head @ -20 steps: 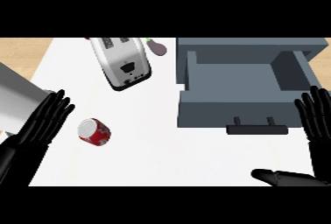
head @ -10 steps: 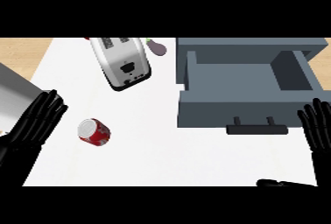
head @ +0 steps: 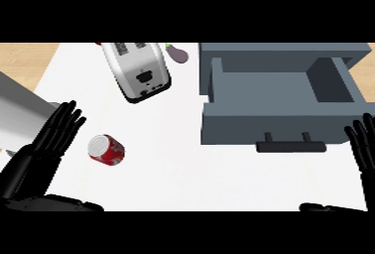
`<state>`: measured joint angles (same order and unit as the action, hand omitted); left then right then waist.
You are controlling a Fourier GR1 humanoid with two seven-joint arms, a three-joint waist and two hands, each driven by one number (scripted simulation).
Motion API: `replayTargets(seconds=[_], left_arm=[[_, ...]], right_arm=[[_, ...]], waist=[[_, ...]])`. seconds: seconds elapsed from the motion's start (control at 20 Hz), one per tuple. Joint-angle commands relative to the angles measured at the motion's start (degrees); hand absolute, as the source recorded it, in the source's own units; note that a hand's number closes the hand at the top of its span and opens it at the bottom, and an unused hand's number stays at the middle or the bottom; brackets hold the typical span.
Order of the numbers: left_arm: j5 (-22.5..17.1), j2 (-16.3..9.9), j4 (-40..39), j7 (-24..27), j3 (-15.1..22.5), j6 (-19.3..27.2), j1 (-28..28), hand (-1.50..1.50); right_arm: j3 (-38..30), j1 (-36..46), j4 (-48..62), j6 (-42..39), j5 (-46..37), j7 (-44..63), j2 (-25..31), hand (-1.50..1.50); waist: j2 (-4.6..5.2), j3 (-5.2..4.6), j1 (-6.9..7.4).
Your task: Pick up the can, place it into the drawer and close the drawer
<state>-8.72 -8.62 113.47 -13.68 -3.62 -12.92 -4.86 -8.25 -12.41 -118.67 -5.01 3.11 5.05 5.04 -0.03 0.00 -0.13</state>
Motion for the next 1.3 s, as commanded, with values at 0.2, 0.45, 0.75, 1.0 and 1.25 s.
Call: replayTargets(seconds=[0.2, 0.45, 0.75, 1.0, 1.25], left_arm=[[4.64, 2.40, -8.86, 6.26, 0.64, -0.16, 2.33, -1.50], [7.66, 3.60, -17.89, 13.21, 0.05, 0.00, 3.45, -1.50], [7.55, 1.82, -25.19, 15.84, -3.65, -0.09, 7.44, -1.50], [8.61, 0.70, -31.16, 22.92, -4.85, -2.00, 5.70, -1.50], [6.87, -3.29, -39.34, 27.16, -9.46, -4.64, 9.14, -1.50]], right_arm=[[-1.06, -1.82, -4.47, -1.29, 0.53, 2.48, -0.69, -1.50], [-0.16, -1.06, 4.95, -2.18, -2.92, -6.47, -2.45, -1.50], [-4.50, -1.45, 2.10, -4.75, 1.30, -3.02, -0.24, -1.50], [-1.91, -0.94, 2.29, -3.35, -1.83, -3.37, -3.00, -1.50], [-2.25, -2.02, 0.32, -5.12, -1.53, -2.27, -2.40, -1.50]], waist=[[-0.01, -0.01, -0.06], [0.07, -0.01, -0.09], [0.04, 0.00, -0.20], [0.05, -0.01, -0.08], [0.09, -0.03, -0.23]])
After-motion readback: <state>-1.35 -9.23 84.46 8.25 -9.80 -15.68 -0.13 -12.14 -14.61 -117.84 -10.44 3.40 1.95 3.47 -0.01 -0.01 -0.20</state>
